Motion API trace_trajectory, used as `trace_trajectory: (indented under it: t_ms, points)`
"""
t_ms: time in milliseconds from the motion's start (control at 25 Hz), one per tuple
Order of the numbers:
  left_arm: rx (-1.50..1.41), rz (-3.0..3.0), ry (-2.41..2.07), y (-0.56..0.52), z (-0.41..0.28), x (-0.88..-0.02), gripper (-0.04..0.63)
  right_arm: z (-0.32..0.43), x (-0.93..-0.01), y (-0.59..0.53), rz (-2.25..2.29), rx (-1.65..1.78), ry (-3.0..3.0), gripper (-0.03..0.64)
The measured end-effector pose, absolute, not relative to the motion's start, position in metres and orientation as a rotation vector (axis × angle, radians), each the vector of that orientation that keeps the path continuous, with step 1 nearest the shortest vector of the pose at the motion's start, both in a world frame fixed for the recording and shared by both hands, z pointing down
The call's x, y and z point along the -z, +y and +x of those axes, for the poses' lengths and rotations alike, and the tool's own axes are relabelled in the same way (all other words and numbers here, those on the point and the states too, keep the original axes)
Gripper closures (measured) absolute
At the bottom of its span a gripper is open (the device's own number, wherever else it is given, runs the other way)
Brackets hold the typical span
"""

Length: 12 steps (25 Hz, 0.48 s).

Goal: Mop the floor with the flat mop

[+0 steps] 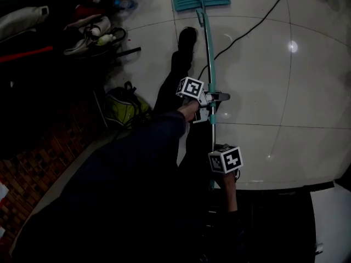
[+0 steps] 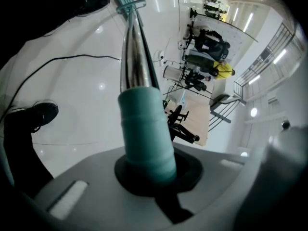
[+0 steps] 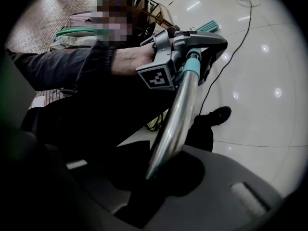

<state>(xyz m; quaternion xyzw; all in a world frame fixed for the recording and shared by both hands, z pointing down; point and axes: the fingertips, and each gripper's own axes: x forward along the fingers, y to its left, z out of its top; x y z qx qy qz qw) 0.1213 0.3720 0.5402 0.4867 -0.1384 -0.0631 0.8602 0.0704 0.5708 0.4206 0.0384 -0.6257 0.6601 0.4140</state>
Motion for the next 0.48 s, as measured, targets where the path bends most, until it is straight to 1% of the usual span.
trace_trajectory:
  t_ms: [240,480]
  points:
    - [0.141,1.016,-0.284,0.336,0.113,-0.542,0.589,0.058,-0.423,0.534,0.113,-1.690,-1.579,0.529]
    - [0.149,1.005,-0.291,0.254,0.083,-0.552,0.591,0.023,-0.425,0.447,0.101,-1.711,-1.592,0.529]
